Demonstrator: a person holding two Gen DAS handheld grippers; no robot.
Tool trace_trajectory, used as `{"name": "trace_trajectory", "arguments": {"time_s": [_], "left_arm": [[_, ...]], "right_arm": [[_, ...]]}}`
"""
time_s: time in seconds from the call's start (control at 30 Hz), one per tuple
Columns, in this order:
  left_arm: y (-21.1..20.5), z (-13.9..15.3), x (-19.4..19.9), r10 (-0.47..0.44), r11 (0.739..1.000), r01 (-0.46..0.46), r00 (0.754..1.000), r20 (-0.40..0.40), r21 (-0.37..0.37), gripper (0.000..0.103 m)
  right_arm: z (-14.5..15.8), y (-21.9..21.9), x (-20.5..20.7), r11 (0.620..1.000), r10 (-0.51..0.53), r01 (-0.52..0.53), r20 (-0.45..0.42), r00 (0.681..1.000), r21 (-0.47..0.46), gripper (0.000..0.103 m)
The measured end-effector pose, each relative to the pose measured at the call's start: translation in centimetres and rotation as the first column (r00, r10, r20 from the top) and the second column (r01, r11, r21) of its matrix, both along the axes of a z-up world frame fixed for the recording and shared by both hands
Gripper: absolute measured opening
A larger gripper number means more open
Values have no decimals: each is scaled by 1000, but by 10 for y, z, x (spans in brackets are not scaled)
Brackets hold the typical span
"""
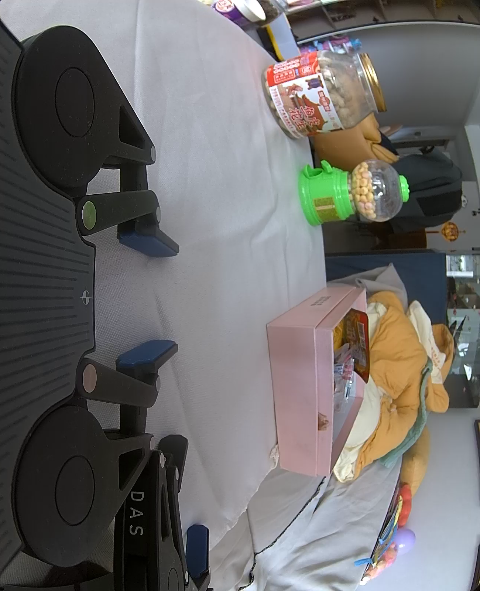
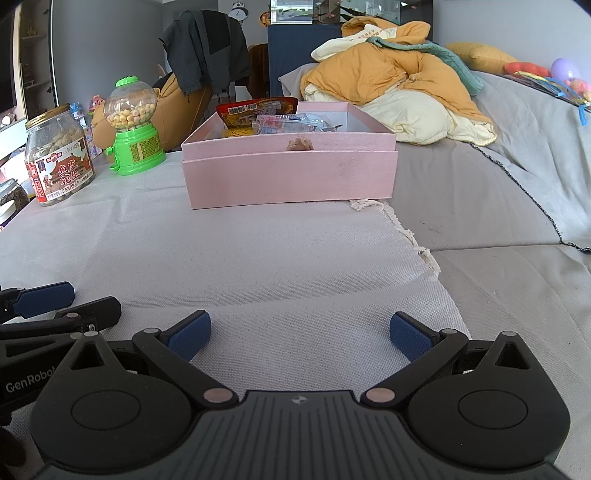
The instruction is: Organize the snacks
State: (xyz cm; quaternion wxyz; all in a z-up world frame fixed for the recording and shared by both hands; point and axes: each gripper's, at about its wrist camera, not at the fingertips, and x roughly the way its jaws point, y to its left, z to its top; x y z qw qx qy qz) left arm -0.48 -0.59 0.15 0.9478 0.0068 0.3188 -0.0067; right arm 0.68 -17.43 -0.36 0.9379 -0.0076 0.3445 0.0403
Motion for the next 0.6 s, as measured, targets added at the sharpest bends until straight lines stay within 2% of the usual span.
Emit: {"name": "trace_trajectory", "arguments": {"time_s": [0.6], "left_arm": [[1, 0, 1, -2, 1000, 2, 1000, -1, 4, 57]], "right_arm": [[0, 0, 0, 1000, 0, 0, 0, 1000, 0, 103]]}}
